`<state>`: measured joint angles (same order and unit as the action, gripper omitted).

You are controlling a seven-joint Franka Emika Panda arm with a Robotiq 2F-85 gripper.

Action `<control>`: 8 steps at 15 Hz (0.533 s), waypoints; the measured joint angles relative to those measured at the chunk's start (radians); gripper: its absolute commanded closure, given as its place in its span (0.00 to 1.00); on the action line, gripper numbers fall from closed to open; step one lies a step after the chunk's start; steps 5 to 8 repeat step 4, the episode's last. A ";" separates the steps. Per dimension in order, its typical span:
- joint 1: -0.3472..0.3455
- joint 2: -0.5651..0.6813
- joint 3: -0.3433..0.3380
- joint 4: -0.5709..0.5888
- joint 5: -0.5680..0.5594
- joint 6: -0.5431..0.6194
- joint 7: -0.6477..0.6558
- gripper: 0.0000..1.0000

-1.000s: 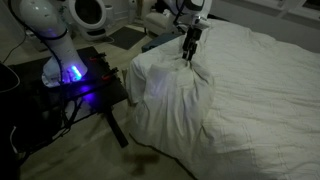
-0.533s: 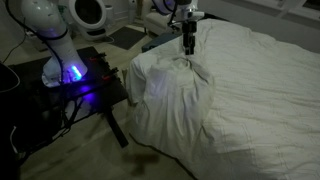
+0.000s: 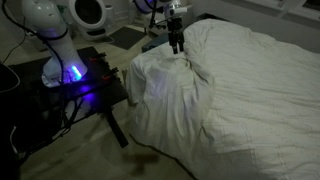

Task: Uncover the beddings on the bottom right corner of the bed

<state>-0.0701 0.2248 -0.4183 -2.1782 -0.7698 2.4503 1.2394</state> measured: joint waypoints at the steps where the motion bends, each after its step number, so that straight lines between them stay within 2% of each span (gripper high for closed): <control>1: 0.000 -0.010 0.000 -0.009 0.000 0.002 0.000 0.00; 8: 0.000 -0.013 0.000 -0.012 0.000 0.004 0.000 0.00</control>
